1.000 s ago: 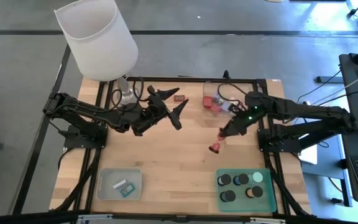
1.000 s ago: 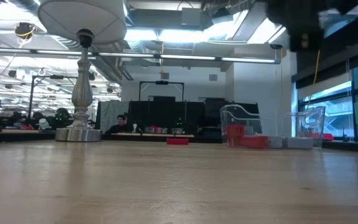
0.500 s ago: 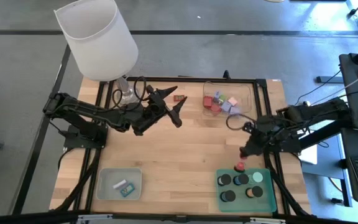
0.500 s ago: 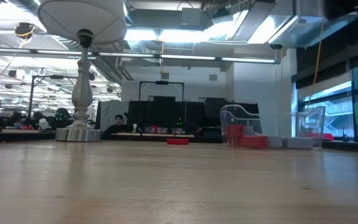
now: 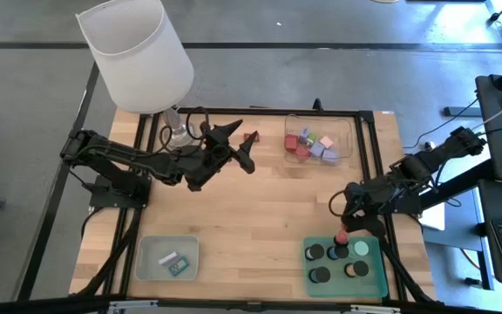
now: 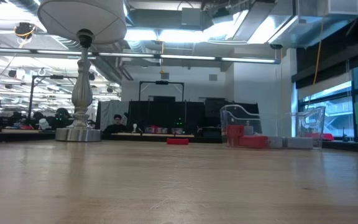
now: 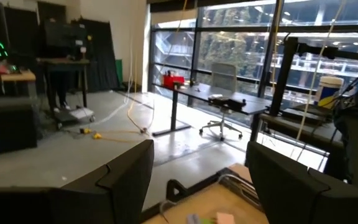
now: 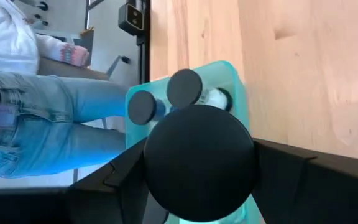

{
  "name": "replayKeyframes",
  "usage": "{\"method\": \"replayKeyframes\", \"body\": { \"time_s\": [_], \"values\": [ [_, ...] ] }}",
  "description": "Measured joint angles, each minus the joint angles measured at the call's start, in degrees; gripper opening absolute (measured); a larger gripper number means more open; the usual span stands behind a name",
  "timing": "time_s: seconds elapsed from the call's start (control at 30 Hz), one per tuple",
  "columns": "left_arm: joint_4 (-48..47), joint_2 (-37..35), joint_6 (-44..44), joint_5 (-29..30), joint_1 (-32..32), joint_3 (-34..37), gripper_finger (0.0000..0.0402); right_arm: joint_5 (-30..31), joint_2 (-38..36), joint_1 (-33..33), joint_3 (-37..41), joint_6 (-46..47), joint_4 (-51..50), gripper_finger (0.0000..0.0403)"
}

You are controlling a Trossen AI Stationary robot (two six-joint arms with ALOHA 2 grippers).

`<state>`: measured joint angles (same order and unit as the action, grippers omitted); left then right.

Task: Pick & Place Office items
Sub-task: Put the red hourglass into the green bin

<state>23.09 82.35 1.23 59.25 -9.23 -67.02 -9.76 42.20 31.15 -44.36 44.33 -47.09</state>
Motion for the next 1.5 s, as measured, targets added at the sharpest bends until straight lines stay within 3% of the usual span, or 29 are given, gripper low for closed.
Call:
{"method": "replayKeyframes", "body": {
  "time_s": [0.2,0.47,0.7,0.97,1.27,1.5],
  "values": [
    [-6.28,0.0,8.02,-1.34,-1.38,0.0,0.0253,-1.96,4.26,4.49,0.0,4.51,9.54,0.0217],
    [-11.62,0.02,15.44,-2.69,-5.45,0.0,0.0253,4.64,10.72,12.36,-0.2,9.1,18.06,0.0215],
    [-11.76,0.02,16.26,-3.63,-9.85,0.0,0.0253,10.05,18.94,19.05,-9.72,9.18,15.36,0.0215],
    [-11.76,0.02,17.55,-3.43,-13.56,0.0,0.0253,17.33,31.61,26.51,-23.13,6.01,-3.66,0.0217],
    [-11.7,0.02,19.28,-3.41,-15.79,0.0,0.0253,19.37,42.05,30.94,-25.08,7.89,-3.04,0.0217],
    [-11.61,0.02,21.75,-3.38,-16.88,0.0,0.0253,28.42,46.48,32.98,-25.07,8.94,-3.04,0.0217]
  ]
}}
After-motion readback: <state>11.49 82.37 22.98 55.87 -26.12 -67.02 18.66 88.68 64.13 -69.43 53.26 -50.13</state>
